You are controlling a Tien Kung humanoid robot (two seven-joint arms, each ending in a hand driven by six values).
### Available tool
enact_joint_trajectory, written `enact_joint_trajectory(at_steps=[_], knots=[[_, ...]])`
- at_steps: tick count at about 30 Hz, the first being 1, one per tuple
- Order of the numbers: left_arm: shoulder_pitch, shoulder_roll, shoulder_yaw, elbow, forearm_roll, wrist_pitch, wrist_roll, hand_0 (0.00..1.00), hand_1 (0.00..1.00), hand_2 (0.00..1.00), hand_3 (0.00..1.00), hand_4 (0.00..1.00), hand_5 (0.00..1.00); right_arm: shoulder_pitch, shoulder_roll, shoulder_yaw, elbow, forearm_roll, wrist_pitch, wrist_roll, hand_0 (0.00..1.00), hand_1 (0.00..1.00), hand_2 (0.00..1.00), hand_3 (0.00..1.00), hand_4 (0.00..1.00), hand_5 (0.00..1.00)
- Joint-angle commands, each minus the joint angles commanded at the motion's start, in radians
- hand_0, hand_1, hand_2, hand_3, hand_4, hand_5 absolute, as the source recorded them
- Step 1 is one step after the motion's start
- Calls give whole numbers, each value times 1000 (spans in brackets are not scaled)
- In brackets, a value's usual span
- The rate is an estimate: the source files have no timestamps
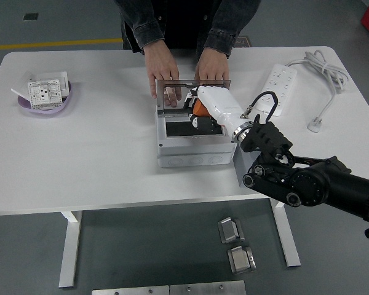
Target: Pick up the cylinder from the cube,place it in the box,flap close box
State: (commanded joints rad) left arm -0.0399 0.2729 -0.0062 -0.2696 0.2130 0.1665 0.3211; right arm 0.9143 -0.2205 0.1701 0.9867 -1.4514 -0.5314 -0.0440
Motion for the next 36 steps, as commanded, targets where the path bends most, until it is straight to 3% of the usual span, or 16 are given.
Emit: enact_joint_trajectory(at_steps=[8, 15, 23, 24, 29, 30, 35, 36], knots=[[-2, 3, 2, 0, 0, 1, 0, 689, 672, 587, 668, 650, 341, 44, 34, -79, -39, 139, 63, 74, 2, 138, 230, 242, 2, 2], [-6, 8, 0, 0, 3, 2, -1, 689, 672, 587, 668, 650, 342, 81, 64, -116, -87, 159, 122, 99, 12, 164, 242, 272, 2, 2], [-13, 9, 1, -1, 4, 2, -2, 690, 672, 587, 668, 649, 342, 103, 71, -113, -124, 131, 181, 121, 43, 184, 262, 294, 2, 14], [-14, 9, 1, -1, 4, 2, -2, 690, 672, 587, 668, 649, 343, 104, 71, -112, -126, 128, 184, 123, 112, 207, 313, 491, 117, 71], [-15, 10, 5, 0, 1, 3, -2, 690, 672, 587, 668, 649, 343, 109, 66, -112, -141, 117, 185, 133, 112, 207, 313, 491, 117, 71], [-14, 10, 6, 0, 1, 2, -2, 690, 673, 586, 668, 650, 345, 109, 66, -114, -146, 117, 181, 135, 494, 575, 617, 733, 332, 166], [-8, 10, 6, 0, 0, 1, 0, 690, 673, 586, 668, 650, 345, 108, 63, -122, -161, 110, 161, 140, 494, 575, 617, 733, 332, 166], [-7, 10, 6, 0, 0, 1, 0, 690, 673, 586, 668, 649, 346, 108, 63, -122, -162, 108, 156, 141, 626, 627, 656, 783, 516, 150]])
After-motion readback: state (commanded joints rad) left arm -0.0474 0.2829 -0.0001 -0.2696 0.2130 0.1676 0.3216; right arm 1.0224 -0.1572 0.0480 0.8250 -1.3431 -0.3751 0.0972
